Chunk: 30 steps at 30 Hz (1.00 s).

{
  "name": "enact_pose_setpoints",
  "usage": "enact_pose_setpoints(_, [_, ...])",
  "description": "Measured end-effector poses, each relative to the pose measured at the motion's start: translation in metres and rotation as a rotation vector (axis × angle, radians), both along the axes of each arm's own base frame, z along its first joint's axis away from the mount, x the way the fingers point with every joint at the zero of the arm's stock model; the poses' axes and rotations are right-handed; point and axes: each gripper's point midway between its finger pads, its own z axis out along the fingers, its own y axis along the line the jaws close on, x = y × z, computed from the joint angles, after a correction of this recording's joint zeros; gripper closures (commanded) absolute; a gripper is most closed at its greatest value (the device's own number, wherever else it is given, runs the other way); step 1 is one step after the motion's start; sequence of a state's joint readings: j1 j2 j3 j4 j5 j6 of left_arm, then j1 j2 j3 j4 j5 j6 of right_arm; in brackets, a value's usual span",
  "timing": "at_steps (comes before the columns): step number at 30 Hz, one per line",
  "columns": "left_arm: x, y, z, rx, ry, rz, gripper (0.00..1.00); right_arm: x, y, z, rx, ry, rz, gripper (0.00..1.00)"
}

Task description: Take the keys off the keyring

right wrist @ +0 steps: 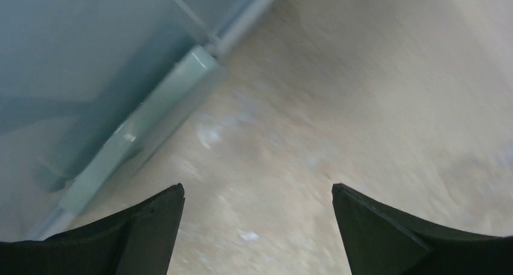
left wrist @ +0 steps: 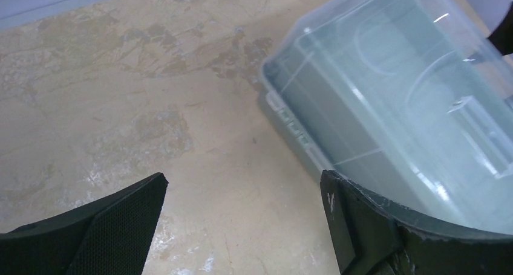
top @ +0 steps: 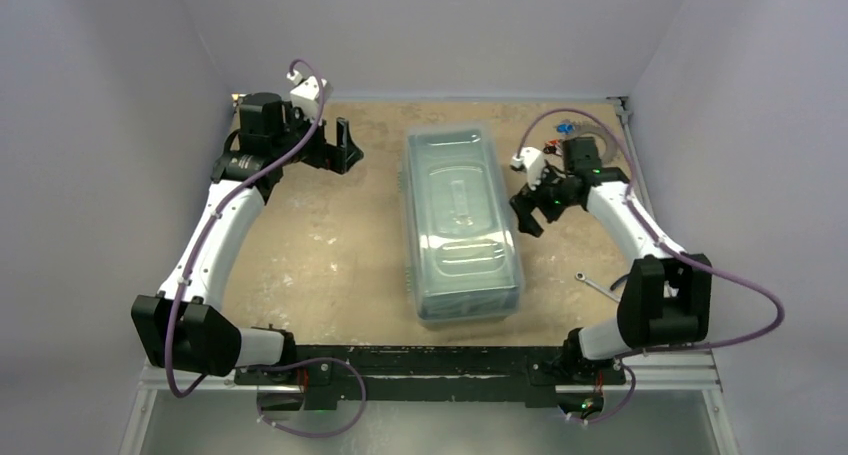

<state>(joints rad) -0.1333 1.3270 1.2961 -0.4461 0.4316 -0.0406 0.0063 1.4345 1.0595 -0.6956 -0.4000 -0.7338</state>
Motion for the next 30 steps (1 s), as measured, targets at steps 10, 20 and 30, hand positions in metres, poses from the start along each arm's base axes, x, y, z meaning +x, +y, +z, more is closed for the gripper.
enact_pose_setpoints(10, [-0.036, -0.036, 0.042, 0.026, -0.055, -0.269, 0.01, -0.016, 0.159, 0.029, 0.317, 0.109, 0.28, 0.01])
enact_pose_setpoints(20, [-0.175, -0.176, -0.007, 0.307, -0.017, -0.852, 0.01, 0.022, 0.129, 0.065, 0.5, 0.029, 0.087, 0.01])
enact_pose_setpoints(30, [-0.24, -0.223, -0.041, 0.452, -0.03, -1.102, 0.01, 0.05, 0.064, 0.061, 0.543, -0.019, -0.131, 0.01])
